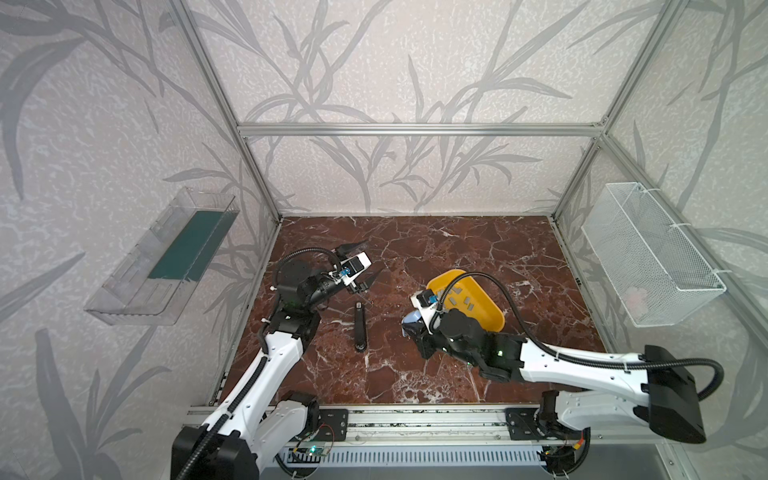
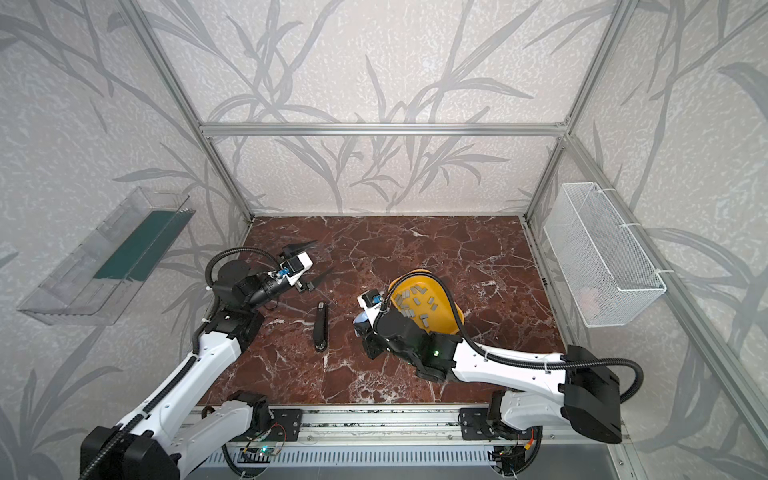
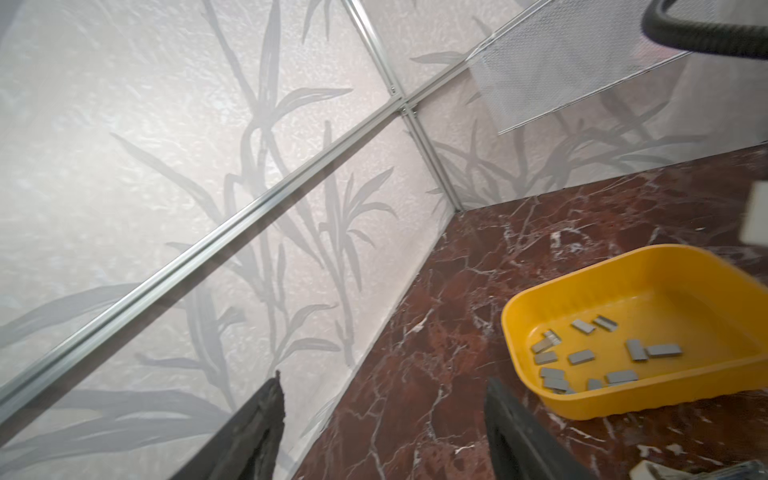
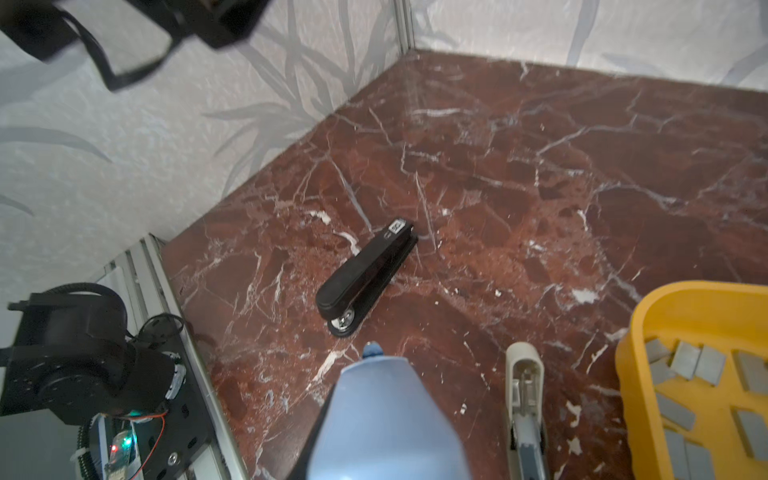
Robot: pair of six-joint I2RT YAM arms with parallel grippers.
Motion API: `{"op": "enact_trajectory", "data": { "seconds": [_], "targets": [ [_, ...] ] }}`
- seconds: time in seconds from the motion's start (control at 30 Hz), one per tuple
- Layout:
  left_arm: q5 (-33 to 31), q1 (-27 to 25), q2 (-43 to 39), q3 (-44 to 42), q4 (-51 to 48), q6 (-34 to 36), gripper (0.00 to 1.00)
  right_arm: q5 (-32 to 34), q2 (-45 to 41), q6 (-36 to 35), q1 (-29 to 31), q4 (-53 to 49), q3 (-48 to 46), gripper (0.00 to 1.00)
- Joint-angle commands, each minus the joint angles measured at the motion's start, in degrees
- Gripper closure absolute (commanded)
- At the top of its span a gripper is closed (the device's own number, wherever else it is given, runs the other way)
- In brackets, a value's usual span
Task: Load the staples into the stapler
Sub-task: 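Open the left gripper and draw it back while the right holds the blue stapler, then lower the open blue stapler onto the table with the right gripper and release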
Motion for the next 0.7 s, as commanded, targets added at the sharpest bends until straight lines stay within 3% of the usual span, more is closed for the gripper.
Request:
{"op": "enact_trajectory", "data": {
  "seconds": [0.0, 0.13, 0.5, 0.67],
  "targets": [
    [-6.9, 0.7, -0.7, -0.9, -0.4, 5.7, 0.24, 2.8, 6.6, 4.6, 2.4, -10.6, 4.7, 1.0],
    [-6.4, 0.8, 0.9, -0.6, -1.0, 6.9, 0.24, 4.3, 15.3, 4.9, 4.8, -17.5, 11.7, 1.0],
    [-1.3, 0.9, 0.5, -1.3, 0.0, 8.2, 0.27, 7.1, 31.6, 6.0, 2.9, -30.2, 23.5, 1.0],
    [-1.0, 0.9, 0.2, -1.4, -0.3, 8.7, 0.27, 2.4, 36.3, 5.5, -1.3, -34.4, 26.9, 1.0]
  ]
}}
